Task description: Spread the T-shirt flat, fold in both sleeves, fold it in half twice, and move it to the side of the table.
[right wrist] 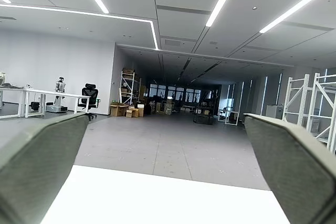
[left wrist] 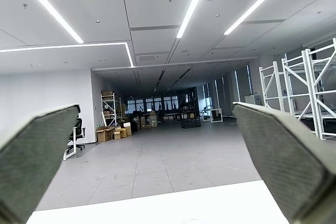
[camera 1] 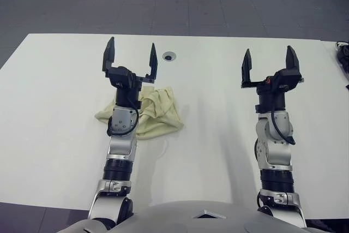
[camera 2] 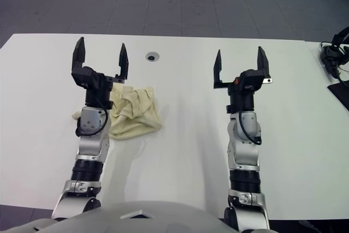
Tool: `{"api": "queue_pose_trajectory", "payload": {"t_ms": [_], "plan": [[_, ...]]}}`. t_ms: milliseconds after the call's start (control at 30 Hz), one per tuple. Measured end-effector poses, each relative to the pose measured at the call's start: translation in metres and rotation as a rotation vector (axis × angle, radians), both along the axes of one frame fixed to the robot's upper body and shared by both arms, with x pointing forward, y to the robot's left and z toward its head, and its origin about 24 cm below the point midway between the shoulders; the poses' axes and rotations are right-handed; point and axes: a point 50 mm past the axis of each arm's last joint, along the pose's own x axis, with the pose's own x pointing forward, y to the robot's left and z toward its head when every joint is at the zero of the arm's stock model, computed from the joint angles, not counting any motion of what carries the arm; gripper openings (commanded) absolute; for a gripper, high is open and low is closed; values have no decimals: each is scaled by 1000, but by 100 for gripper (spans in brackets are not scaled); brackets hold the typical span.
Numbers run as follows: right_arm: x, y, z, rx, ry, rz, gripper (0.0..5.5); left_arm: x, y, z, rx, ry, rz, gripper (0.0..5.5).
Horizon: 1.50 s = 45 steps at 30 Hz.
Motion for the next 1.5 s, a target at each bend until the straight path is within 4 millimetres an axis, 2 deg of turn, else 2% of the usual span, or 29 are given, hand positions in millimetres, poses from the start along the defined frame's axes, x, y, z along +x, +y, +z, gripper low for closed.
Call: {"api": "queue_pose_trajectory", "payload": {"t_ms": [467,867,967,1267,1400,1500], "plan": [[-4,4,2,-6,-4,23,540,2,5,-3,25,24,35,540],[-7,2,1,-2,11,10,540,4,-1,-4,30,33,13,540],[-7,1,0,2,16,5,540,6,4,-5,28,57,55,540],[-9,-2,3,13,13,-7,540,6,3,5,69,70,52,540],[-10,-2,3,17,21,-11,540,11,19,7,156,112,63,540],[-11,-3,3,20,23,-18,540,24,55,-9,354,259,126,540]]}}
